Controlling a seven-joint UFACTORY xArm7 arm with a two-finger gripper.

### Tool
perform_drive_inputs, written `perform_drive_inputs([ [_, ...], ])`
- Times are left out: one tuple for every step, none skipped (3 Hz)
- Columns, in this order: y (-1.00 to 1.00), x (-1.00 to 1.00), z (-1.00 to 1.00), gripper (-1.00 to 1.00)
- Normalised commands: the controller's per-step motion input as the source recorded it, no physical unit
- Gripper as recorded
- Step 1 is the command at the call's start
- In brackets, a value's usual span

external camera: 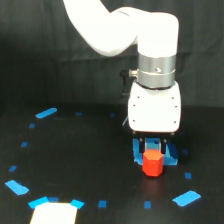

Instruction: Pick up the red object from the table

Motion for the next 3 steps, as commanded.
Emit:
perform_drive_inputs([
  [-0.67, 0.06, -0.12, 0.52],
  [0.02, -0.12, 0.92, -1.0],
  [0.6, 0.07, 1.0, -1.0],
])
